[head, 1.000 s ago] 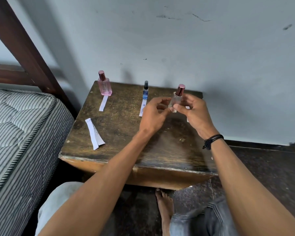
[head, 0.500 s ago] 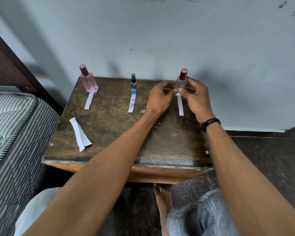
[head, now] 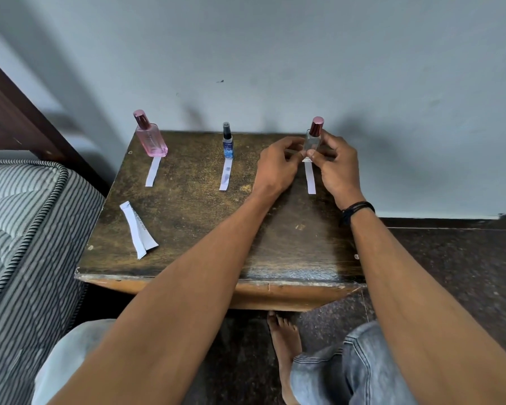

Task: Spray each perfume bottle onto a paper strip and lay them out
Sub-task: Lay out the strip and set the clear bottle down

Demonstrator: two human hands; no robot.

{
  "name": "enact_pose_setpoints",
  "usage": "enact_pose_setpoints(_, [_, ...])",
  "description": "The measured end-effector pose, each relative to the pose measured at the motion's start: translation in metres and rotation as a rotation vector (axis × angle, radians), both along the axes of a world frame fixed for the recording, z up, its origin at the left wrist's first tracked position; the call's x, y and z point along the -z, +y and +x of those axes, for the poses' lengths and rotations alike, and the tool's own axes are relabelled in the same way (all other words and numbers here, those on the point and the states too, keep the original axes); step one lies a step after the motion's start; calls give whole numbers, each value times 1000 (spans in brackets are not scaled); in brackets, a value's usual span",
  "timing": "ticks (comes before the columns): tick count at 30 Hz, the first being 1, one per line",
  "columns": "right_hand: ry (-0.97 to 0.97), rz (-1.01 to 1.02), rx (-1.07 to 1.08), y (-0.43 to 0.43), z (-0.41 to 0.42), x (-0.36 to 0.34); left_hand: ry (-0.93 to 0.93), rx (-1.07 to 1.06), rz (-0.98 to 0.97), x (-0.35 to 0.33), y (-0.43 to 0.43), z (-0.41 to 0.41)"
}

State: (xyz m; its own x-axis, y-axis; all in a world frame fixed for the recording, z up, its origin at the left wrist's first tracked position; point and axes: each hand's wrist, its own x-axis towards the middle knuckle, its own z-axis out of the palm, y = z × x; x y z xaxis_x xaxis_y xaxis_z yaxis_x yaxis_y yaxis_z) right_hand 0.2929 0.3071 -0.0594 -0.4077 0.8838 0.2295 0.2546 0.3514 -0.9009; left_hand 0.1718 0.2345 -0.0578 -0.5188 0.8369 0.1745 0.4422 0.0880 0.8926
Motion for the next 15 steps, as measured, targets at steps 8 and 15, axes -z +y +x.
enact_pose_setpoints(8, [-20, 23, 4, 0, -1, 3, 6, -5, -11, 0, 0, 0])
enact_pose_setpoints(15, [-29, 21, 11, 2, -1, 4, 2, -3, -13, 0, 1, 0])
